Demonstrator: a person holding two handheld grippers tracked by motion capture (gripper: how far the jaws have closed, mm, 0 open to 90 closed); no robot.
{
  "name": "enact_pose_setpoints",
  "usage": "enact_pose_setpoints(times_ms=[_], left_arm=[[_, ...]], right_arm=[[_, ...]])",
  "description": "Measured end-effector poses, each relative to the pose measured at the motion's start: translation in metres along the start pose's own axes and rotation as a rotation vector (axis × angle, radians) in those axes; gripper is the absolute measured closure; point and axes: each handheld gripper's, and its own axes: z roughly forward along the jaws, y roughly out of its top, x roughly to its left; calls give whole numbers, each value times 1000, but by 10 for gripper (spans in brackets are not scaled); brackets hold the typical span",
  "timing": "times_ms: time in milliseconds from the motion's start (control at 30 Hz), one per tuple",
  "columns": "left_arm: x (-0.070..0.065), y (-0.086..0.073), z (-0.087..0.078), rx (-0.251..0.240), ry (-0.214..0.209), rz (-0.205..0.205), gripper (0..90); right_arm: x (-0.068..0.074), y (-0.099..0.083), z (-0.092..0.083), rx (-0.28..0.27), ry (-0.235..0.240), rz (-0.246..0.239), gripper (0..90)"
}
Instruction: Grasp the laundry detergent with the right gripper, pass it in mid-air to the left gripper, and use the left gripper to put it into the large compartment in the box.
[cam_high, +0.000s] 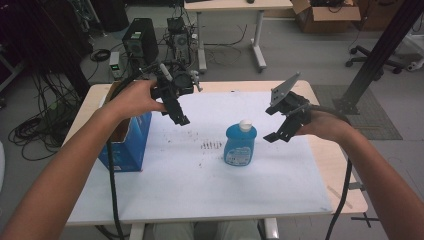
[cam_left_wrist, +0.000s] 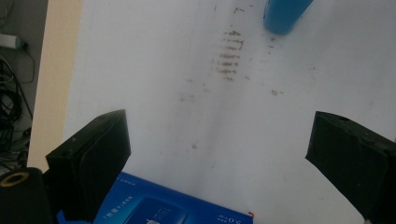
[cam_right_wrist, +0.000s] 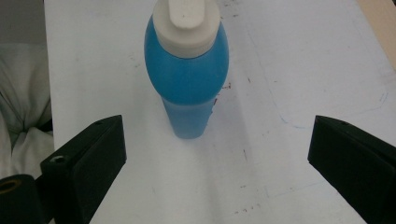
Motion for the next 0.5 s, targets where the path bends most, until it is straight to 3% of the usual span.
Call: enact_pose_setpoints(times_ms=[500], left_arm=[[0,1,0,-9,8,-6,64]], right_arm=[[1,-13,13,-75,21,2,41]])
